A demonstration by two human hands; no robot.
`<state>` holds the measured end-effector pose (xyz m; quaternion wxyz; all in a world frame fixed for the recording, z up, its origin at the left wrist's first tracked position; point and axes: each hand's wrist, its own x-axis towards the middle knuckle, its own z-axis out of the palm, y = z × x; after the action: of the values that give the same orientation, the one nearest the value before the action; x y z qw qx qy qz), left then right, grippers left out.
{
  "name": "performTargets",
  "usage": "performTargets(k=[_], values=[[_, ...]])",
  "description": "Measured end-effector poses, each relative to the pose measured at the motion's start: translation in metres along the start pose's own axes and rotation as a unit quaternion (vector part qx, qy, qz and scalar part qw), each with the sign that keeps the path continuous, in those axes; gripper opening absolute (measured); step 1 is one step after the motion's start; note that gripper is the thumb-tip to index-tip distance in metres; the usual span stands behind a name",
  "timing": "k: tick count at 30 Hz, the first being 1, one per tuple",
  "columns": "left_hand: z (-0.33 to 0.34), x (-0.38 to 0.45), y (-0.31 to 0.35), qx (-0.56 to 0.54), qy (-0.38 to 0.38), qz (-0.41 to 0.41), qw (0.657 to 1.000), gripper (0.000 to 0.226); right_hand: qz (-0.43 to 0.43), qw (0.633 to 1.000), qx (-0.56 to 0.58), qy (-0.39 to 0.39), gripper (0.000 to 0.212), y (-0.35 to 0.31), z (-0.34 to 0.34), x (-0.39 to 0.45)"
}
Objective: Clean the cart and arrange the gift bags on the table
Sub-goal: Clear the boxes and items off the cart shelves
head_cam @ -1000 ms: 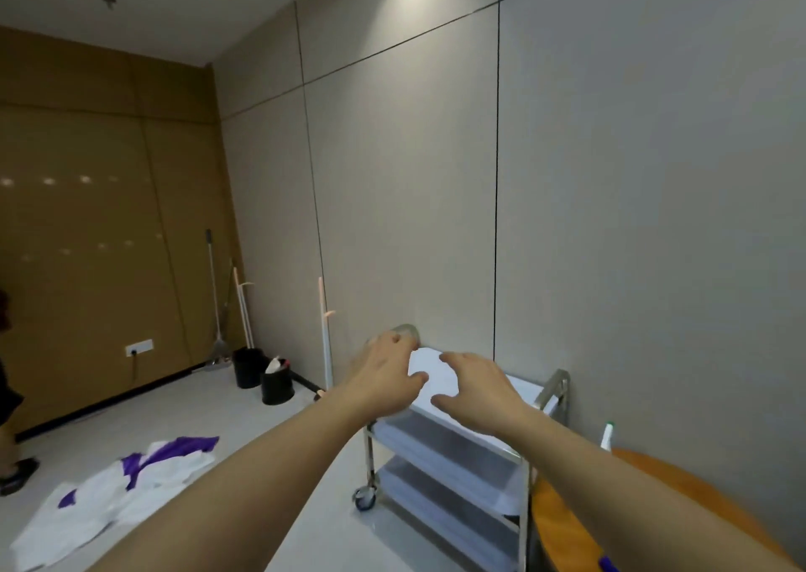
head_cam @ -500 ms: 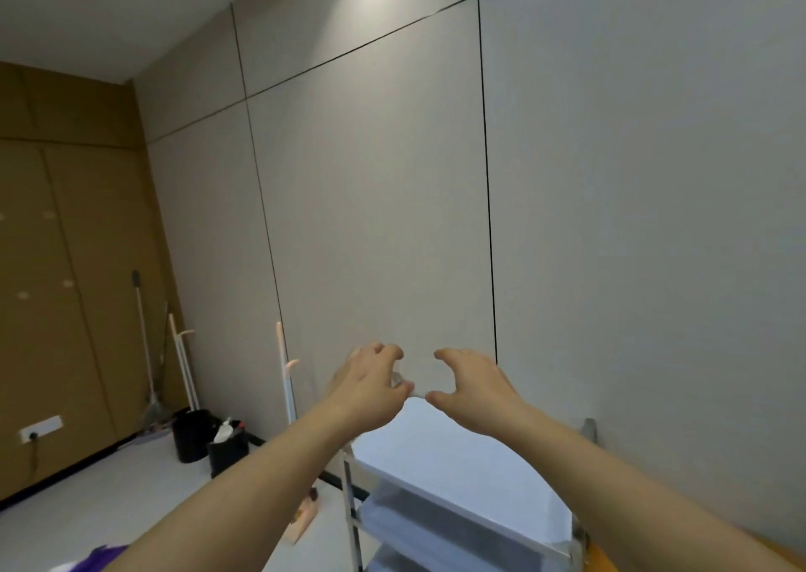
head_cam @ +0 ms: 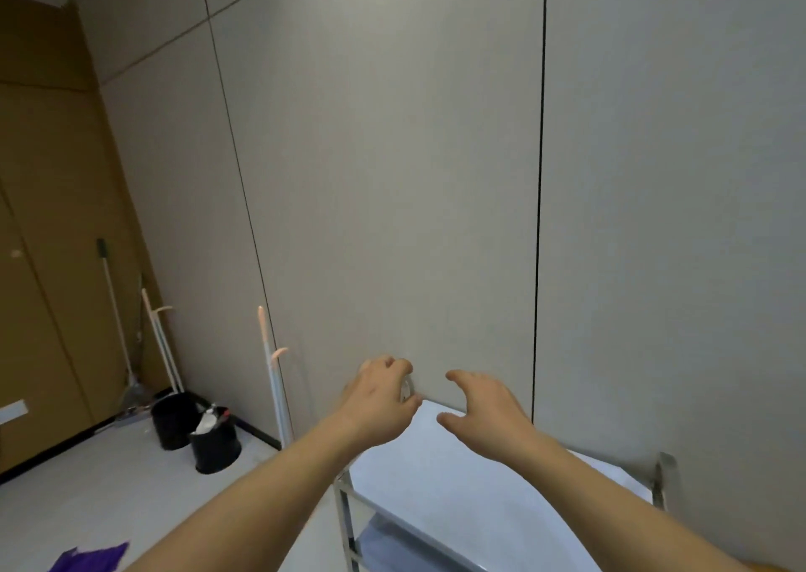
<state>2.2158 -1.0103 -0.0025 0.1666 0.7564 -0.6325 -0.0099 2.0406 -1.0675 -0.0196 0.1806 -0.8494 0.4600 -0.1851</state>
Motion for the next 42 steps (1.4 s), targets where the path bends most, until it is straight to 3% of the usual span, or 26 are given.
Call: performTargets(k=[5, 11, 19, 24, 27, 33, 42], values=[[0.042, 0.051, -0.065, -0.020, -0.036, 0.013, 0.999, 0.046, 0.042, 0.999, -0.005, -0.014, 0.066, 0.002, 0.062, 0.058], [0.116, 0.097, -0.177, -0.056, -0.131, 0.021, 0.990, 0.054, 0.133, 0.990, -0.017, -0.046, 0.069, -0.012, 0.171, 0.116], [0.221, 0.135, -0.294, -0.090, -0.242, 0.036, 0.966, 0.049, 0.250, 0.961, 0.004, -0.115, 0.064, -0.015, 0.321, 0.138], [0.319, 0.108, -0.336, -0.120, -0.303, 0.031, 0.945, 0.045, 0.302, 0.935, 0.037, -0.182, 0.049, 0.008, 0.425, 0.119], [0.384, 0.081, -0.359, -0.135, -0.333, 0.001, 0.933, 0.037, 0.317, 0.922, 0.035, -0.221, 0.052, 0.033, 0.487, 0.106], [0.518, 0.022, -0.404, -0.144, -0.368, -0.089, 0.914, 0.042, 0.333, 0.903, 0.045, -0.267, 0.064, 0.101, 0.623, 0.076], [0.716, -0.042, -0.441, -0.144, -0.379, -0.157, 0.901, 0.043, 0.321, 0.907, 0.037, -0.269, 0.057, 0.218, 0.798, 0.041]])
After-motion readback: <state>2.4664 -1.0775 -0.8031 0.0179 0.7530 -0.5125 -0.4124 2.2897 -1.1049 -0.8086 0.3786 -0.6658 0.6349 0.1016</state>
